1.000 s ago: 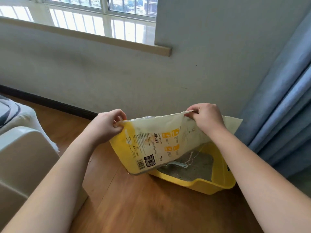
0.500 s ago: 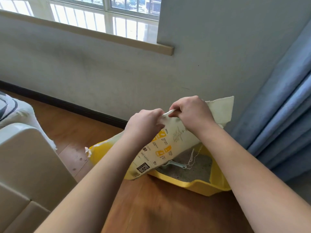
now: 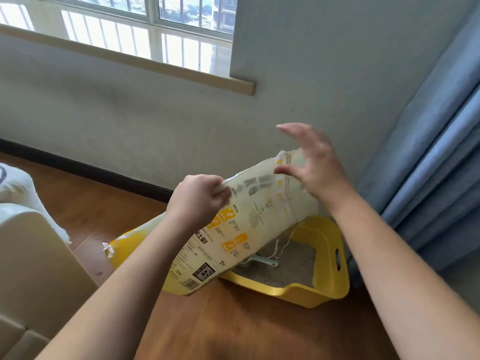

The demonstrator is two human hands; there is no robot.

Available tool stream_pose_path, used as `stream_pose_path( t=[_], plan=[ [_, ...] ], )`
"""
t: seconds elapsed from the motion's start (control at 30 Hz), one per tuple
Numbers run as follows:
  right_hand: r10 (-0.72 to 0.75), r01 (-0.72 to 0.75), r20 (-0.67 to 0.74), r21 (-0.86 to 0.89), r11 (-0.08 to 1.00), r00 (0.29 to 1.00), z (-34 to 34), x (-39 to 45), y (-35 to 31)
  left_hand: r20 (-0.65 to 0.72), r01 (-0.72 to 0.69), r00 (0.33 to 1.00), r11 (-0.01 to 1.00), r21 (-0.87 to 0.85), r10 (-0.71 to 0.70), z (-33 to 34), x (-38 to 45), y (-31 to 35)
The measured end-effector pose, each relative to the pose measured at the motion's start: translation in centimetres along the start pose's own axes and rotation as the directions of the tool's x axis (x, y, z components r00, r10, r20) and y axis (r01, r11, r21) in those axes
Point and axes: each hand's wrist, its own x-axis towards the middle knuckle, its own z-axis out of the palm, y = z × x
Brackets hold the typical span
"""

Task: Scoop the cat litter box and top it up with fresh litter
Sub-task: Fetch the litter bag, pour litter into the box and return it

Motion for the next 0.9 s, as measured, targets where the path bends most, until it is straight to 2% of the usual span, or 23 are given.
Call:
stream_pose_path(
  t=[0.1,0.17,0.2,0.3,0.37,0.47,0.77,0.9],
  plan=[
    [0.294,-0.272,-0.088,0.197,0.942,0.952,-2.3,-1.1,2.9,-0.029,-0.002,1.0,0.999,-0.053,0.0,-1.4,0.1,-0.6],
    [0.479,-0.448,-0.025,0.315,0.837,0.878,-2.6,-2.2,4.7,-0.041,0.009,0.999,0.996,-0.088,-0.013,-2.3,0.1,-1.0],
    [0.537,-0.52,0.032,0.301,0.799,0.843,-2.4,-2.8,5.4,-0.044,0.013,0.999,0.994,-0.108,-0.018,-2.7,0.0,-1.2],
    [0.637,-0.66,0.19,0.096,0.745,0.747,-0.8,-4.4,6.7,-0.054,0.018,0.998,0.987,-0.157,-0.027,-3.8,-0.1,-1.5],
    [0.642,-0.677,0.28,0.042,0.735,0.714,0.7,-5.1,6.8,-0.065,0.017,0.997,0.982,-0.186,-0.029,-4.2,0.0,-1.5],
    [0.614,-0.67,0.341,0.066,0.739,0.712,2.1,-5.7,6.6,-0.086,0.014,0.996,0.973,-0.23,-0.034,-4.3,-0.1,-1.3],
    [0.656,-0.69,0.222,0.143,0.71,0.721,2.8,-6.2,6.3,-0.108,0.013,0.993,0.935,-0.356,-0.054,-5.4,-0.6,-0.6],
    [0.675,-0.688,0.134,0.148,0.711,0.726,2.2,-6.4,6.9,-0.107,0.015,0.993,0.94,-0.341,-0.054,-5.5,-0.5,-0.5]
  ],
)
